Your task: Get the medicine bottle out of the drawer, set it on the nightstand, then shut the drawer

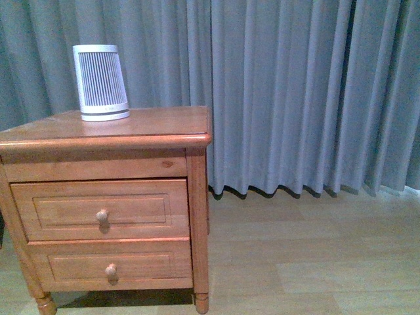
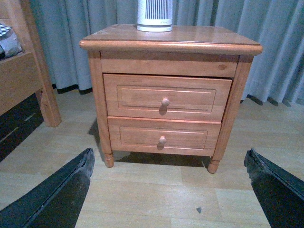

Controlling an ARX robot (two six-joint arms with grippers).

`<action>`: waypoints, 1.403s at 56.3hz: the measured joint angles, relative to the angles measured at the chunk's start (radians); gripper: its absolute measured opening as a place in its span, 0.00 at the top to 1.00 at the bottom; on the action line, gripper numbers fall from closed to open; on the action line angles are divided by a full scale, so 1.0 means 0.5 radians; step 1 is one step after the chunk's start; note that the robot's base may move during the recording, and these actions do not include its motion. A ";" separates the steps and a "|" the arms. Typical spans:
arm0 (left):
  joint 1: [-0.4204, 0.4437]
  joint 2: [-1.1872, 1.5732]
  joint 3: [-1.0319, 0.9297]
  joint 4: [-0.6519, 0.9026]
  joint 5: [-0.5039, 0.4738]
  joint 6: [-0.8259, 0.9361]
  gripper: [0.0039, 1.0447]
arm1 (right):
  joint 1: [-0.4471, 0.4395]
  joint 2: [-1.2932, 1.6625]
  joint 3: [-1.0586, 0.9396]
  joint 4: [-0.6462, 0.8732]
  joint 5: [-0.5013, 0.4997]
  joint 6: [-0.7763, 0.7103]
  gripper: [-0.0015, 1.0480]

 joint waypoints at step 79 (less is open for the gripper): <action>-0.088 4.320 1.702 1.866 0.001 0.103 0.06 | 0.000 0.000 0.000 0.000 0.000 0.000 0.07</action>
